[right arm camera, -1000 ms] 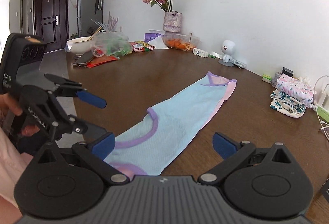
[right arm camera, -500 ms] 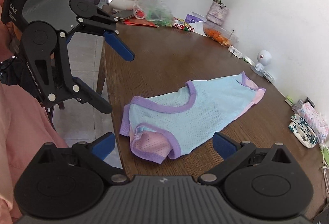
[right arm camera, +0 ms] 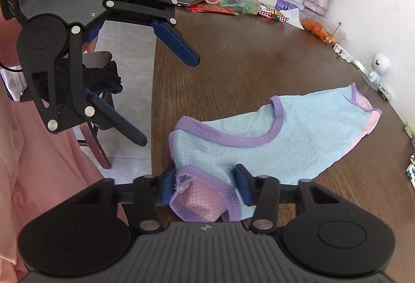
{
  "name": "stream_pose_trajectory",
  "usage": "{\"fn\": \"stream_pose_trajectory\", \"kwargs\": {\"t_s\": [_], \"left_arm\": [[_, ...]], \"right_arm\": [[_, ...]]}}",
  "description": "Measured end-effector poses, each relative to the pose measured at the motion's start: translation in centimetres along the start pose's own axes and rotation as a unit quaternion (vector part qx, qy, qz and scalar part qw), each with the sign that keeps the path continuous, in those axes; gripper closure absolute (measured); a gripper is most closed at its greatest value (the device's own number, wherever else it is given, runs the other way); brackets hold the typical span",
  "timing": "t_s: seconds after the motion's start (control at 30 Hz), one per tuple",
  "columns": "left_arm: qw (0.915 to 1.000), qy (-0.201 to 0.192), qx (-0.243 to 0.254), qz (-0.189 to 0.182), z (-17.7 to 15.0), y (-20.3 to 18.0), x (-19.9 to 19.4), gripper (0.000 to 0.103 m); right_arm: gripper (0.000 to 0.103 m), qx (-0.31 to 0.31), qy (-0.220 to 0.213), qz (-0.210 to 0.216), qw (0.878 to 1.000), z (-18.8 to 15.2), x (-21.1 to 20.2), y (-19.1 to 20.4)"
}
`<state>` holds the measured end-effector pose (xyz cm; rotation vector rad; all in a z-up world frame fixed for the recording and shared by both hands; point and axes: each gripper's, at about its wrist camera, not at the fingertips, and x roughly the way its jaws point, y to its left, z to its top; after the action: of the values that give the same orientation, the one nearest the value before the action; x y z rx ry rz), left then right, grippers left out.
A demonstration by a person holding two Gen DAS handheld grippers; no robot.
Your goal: Fold clothes
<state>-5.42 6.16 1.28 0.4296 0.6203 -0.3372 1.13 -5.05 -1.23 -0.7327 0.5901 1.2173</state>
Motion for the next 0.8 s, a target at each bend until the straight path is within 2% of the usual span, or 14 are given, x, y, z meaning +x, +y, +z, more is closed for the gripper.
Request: {"fn": "stream_pose_trajectory", "kwargs": {"t_s": [0.07, 0.13, 0.3, 0.5, 0.6, 0.8], "left_arm": [[0.9997, 0.001, 0.022, -0.004, 0.2, 0.0, 0.5, 0.016], [0.9987, 0.004, 0.05, -0.004, 0.6, -0.1, 1.2, 0.016], [0.9899, 0.013, 0.141, -0.003, 1.7, -0.4, 3.3, 0.017], [0.97, 0.025, 0.242, -0.001, 1.9, -0.5, 5.6, 0.027], [0.961, 0.02, 0.276, -0.003, 1.8, -0.6, 6.0, 0.029], [0.9369, 0.016, 0.349, -0.013, 0.9, -0.4, 5.4, 0.029]], "right_arm": [[0.075, 0.01, 0.006, 0.008, 1.0, 0.1, 0.1, -0.8], [0.08, 0.03, 0.013, 0.023, 0.999, 0.3, 0.1, -1.9], [0.086, 0.104, 0.031, 0.069, 0.992, 1.2, 0.2, -5.2], [0.086, 0.146, 0.044, 0.097, 0.984, 2.1, 0.4, -7.7], [0.086, 0.147, 0.044, 0.101, 0.983, 2.2, 0.3, -8.2], [0.086, 0.156, 0.044, 0.105, 0.981, 2.2, 0.2, -9.0]]}}
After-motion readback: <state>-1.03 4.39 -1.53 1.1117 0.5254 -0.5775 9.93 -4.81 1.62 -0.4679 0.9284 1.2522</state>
